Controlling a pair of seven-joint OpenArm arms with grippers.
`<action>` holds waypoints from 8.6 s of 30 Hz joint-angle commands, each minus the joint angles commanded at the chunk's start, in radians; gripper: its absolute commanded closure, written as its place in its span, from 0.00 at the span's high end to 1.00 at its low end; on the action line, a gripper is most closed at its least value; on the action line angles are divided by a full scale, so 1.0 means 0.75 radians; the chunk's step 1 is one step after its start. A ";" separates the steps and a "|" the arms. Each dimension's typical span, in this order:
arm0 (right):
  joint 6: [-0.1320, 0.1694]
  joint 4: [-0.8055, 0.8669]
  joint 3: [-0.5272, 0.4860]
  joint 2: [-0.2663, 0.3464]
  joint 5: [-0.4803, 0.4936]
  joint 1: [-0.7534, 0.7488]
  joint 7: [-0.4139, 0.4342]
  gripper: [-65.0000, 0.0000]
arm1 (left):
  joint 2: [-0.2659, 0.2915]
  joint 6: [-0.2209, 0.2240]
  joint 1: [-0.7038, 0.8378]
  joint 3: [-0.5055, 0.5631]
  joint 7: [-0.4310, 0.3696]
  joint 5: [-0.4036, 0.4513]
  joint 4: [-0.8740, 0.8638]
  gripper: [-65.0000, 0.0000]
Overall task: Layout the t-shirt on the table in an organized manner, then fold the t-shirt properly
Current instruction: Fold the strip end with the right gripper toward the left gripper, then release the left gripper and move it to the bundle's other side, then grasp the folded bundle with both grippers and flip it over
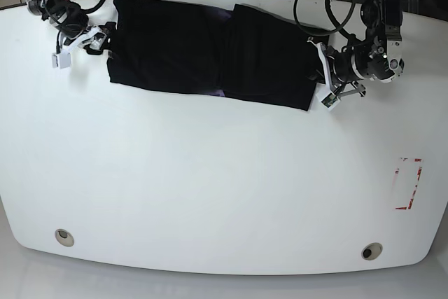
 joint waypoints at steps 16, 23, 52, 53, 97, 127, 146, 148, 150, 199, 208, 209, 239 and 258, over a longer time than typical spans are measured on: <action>0.000 -0.020 -0.221 -0.098 -0.010 -0.029 0.004 0.82 | -0.002 0.000 -0.002 -0.010 0.000 0.000 0.002 0.04; 0.000 -0.020 -0.258 -0.141 -0.010 -0.023 0.010 0.59 | -0.002 0.000 -0.002 -0.010 0.000 0.002 -0.006 0.04; 0.000 0.493 -0.516 0.125 -0.010 0.133 0.016 0.04 | 0.340 0.152 -0.282 -0.002 -0.004 0.002 -0.323 0.04; 0.000 0.493 -0.536 0.123 -0.010 0.141 0.016 0.04 | 0.352 0.159 -0.282 -0.002 -0.004 0.002 -0.323 0.04; 0.000 0.346 -0.814 -0.248 -0.288 0.340 0.063 0.91 | 0.454 0.154 -0.258 -0.037 -0.074 -0.010 -0.323 0.05; 0.000 0.342 -0.769 -0.172 -0.188 0.333 0.061 0.91 | -0.098 0.032 -0.274 -0.333 -0.076 -1.099 -0.327 0.40; 0.000 0.160 -1.078 -0.313 -0.366 0.442 0.168 0.91 | -0.350 0.030 -0.084 -0.544 -0.070 -1.217 -0.321 0.40; 0.000 0.147 -1.076 -0.317 -0.370 0.471 0.168 0.91 | -0.350 0.030 -0.068 -0.524 -0.070 -1.215 -0.315 0.40; 0.000 0.149 -1.076 -0.313 -0.370 0.501 0.168 0.91 | -0.350 0.030 -0.061 -0.471 -0.074 -1.211 -0.280 0.40; 0.000 -0.237 -1.052 -0.008 -1.195 0.622 0.839 0.21 | 0.178 0.042 0.016 0.565 -0.497 0.493 0.194 0.19; 0.000 -0.151 -0.923 -0.006 -1.203 0.481 0.849 0.21 | 0.174 0.034 -0.086 0.417 -0.497 0.495 0.072 0.19; 0.000 -0.129 -0.914 -0.006 -1.199 0.464 0.849 0.21 | 0.166 0.034 -0.102 0.417 -0.497 0.495 0.055 0.19; 0.000 0.481 -0.906 -0.123 -1.207 0.153 0.628 0.21 | 0.110 0.000 -0.528 0.346 -0.413 0.485 0.049 0.19; 0.000 0.217 -1.021 -0.268 -1.448 0.172 0.734 0.21 | 0.333 0.000 -0.182 -0.131 -0.248 0.483 0.417 0.19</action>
